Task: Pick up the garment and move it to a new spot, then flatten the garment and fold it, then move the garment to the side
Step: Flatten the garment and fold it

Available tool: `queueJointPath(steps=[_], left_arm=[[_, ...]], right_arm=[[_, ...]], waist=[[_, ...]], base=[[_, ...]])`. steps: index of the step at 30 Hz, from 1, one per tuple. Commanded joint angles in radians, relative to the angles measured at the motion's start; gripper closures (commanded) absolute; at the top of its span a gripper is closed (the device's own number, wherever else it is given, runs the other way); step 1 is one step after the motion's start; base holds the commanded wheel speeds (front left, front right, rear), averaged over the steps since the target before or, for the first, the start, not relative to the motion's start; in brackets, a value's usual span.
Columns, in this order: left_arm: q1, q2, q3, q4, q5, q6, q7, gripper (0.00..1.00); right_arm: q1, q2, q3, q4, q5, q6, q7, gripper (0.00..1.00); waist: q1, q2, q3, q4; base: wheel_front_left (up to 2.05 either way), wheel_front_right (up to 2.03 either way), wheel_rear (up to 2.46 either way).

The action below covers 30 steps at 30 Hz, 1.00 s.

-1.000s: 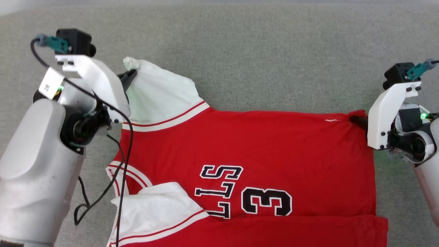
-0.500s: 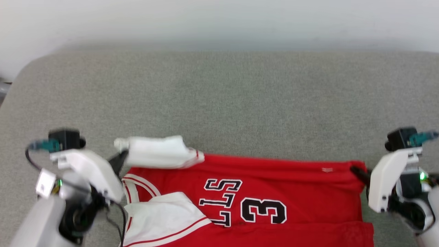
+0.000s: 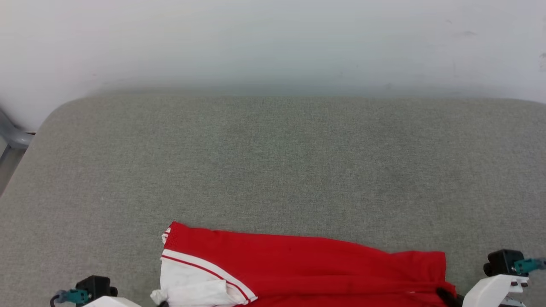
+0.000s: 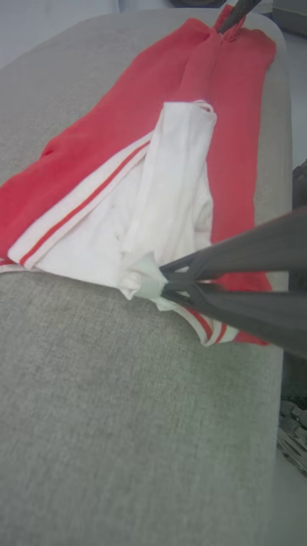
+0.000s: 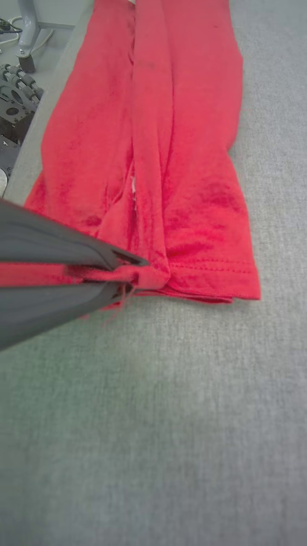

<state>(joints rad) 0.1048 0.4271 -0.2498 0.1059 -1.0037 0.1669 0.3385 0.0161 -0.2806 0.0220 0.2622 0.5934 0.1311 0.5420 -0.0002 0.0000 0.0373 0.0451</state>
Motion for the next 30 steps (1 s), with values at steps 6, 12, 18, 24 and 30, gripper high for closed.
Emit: queueJointPath(steps=[6, 12, 18, 24, 30], left_arm=[[0.012, -0.033, -0.020, 0.051, -0.009, -0.039, -0.022, 0.08], [-0.025, -0.050, -0.010, 0.054, 0.035, -0.075, -0.135, 0.00], [-0.068, -0.046, 0.011, 0.000, 0.125, -0.101, -0.303, 0.00], [-0.097, -0.051, 0.003, -0.056, 0.232, -0.105, -0.455, 0.00], [-0.119, -0.051, -0.034, -0.095, 0.371, -0.072, -0.556, 0.00]], right_arm=[[0.075, 0.056, -0.055, -0.010, -0.016, -0.001, -0.044, 0.00], [0.110, 0.101, -0.090, -0.097, -0.036, -0.001, -0.146, 0.00], [0.122, 0.093, -0.122, -0.201, -0.068, -0.001, -0.152, 0.00], [0.103, 0.059, -0.175, -0.245, -0.101, -0.001, -0.011, 0.00], [0.079, 0.038, -0.159, -0.273, -0.123, -0.001, 0.136, 0.00]], waist=[[0.0002, 0.0000, -0.023, 0.007], [0.0002, 0.0000, -0.040, 0.004], [0.0002, 0.0000, -0.052, -0.002], [0.0002, 0.0000, -0.055, -0.005], [0.0002, 0.0000, -0.041, 0.004]], base=[[0.00, 0.00, 0.00], [0.00, 0.00, 0.00], [0.00, 0.00, 0.00], [0.00, 0.00, 0.00], [0.00, 0.00, 0.00]])
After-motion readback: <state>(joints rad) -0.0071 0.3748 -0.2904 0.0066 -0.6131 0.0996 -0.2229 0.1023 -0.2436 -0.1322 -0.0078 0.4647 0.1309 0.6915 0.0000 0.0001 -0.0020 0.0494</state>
